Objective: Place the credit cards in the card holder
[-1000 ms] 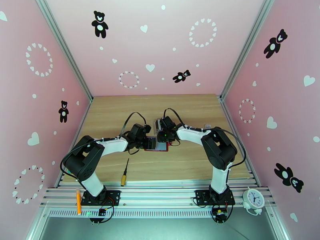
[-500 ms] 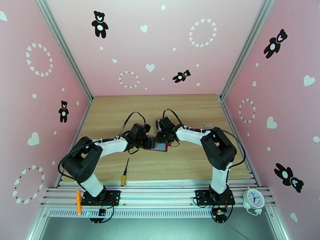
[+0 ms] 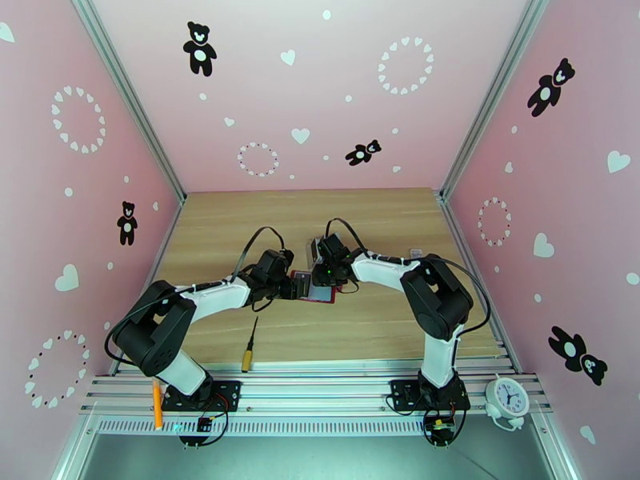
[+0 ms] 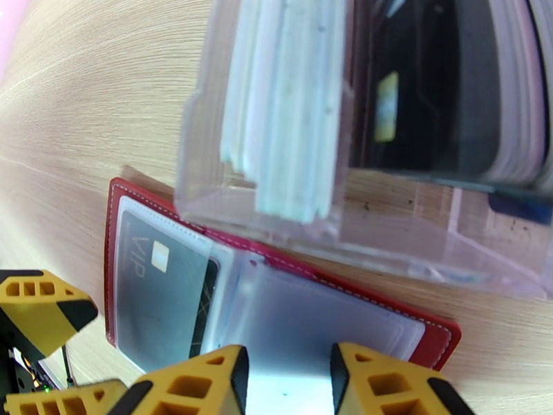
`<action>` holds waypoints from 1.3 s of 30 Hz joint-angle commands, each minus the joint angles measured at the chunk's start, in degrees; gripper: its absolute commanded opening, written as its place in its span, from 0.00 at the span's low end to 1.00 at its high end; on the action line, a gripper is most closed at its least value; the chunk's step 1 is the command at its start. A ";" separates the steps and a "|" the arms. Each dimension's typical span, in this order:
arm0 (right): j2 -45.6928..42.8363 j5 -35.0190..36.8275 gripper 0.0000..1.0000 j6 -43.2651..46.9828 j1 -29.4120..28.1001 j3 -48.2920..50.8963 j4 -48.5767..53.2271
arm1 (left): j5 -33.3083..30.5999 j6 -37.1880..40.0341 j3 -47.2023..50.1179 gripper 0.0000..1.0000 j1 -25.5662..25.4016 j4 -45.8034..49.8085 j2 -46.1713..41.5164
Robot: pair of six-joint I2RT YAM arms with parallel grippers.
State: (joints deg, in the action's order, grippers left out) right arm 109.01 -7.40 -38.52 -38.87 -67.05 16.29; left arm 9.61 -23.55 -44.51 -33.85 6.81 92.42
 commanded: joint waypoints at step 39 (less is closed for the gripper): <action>1.07 0.54 0.45 1.05 0.48 -1.18 1.81 | 1.73 -0.27 -1.31 0.62 0.56 -0.01 3.95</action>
State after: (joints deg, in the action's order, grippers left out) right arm 108.73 -6.20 -37.34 -37.76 -67.31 17.61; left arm 10.07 -23.59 -45.21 -33.52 6.87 94.74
